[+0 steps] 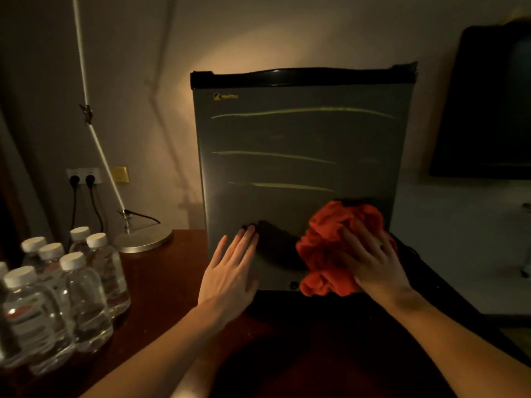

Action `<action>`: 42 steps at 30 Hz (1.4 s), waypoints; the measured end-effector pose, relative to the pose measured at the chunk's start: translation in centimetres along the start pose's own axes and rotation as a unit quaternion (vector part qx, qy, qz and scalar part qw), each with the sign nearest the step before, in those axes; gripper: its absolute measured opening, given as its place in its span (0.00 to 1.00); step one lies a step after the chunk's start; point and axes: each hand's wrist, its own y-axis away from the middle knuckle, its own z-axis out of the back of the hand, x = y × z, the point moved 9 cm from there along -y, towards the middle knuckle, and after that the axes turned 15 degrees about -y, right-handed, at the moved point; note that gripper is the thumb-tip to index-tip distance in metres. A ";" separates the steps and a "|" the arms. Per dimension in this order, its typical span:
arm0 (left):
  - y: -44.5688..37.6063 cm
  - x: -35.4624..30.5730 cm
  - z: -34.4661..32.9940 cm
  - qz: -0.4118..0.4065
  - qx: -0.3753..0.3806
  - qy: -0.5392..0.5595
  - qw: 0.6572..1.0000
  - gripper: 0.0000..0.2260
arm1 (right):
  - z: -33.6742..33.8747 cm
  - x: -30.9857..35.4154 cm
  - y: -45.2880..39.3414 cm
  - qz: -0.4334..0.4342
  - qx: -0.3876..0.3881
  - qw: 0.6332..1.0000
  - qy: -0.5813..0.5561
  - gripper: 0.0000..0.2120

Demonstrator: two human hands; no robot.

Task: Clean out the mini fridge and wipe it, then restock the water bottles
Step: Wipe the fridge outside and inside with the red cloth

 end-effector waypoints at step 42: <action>-4.6 6.1 3.8 0.072 -0.047 -0.014 0.996 0.32 | 0.3 3.4 -18.8 0.014 -0.044 0.995 -0.092 0.19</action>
